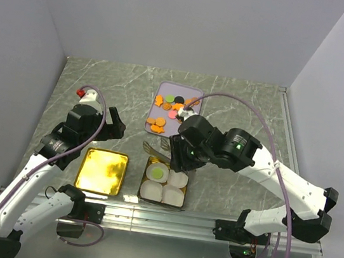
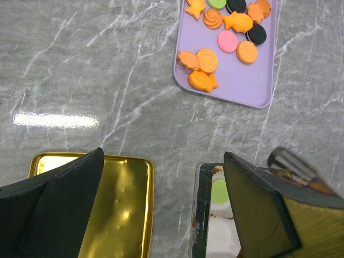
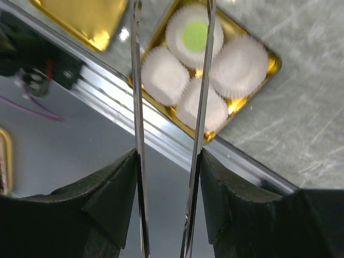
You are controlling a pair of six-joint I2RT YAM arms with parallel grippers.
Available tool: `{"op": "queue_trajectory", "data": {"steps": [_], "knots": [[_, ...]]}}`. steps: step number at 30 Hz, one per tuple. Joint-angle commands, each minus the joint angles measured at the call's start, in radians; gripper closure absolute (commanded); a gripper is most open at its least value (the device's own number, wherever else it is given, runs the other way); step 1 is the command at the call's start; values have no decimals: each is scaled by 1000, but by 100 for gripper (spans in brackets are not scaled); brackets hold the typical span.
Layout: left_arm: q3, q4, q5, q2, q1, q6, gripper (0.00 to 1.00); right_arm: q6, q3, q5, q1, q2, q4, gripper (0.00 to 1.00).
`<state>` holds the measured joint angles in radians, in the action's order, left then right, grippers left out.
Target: Pack the cookies
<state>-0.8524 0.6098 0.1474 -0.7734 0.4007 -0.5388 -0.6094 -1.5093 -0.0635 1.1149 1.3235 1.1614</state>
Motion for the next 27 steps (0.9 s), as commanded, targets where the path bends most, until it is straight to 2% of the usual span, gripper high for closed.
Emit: {"op": "queue_trajectory", "data": {"steps": [1,4,11,14,18,27], "knots": [[1,-19,6,8,4,2,0,14,-124,-82,-10,42,33,45],[-4,-18,6,2,4,3,1,22,-181,-127,-70,109,63,45],[-4,-13,29,14,4,-6,1,78,-250,-102,-280,256,57,46],[-2,-13,32,19,4,-6,1,106,-298,-111,-325,338,66,47],[-2,-12,29,13,3,-4,1,117,-321,-127,-355,443,61,48],[-2,-13,27,3,4,-3,1,126,-311,-133,-395,545,15,49]]}}
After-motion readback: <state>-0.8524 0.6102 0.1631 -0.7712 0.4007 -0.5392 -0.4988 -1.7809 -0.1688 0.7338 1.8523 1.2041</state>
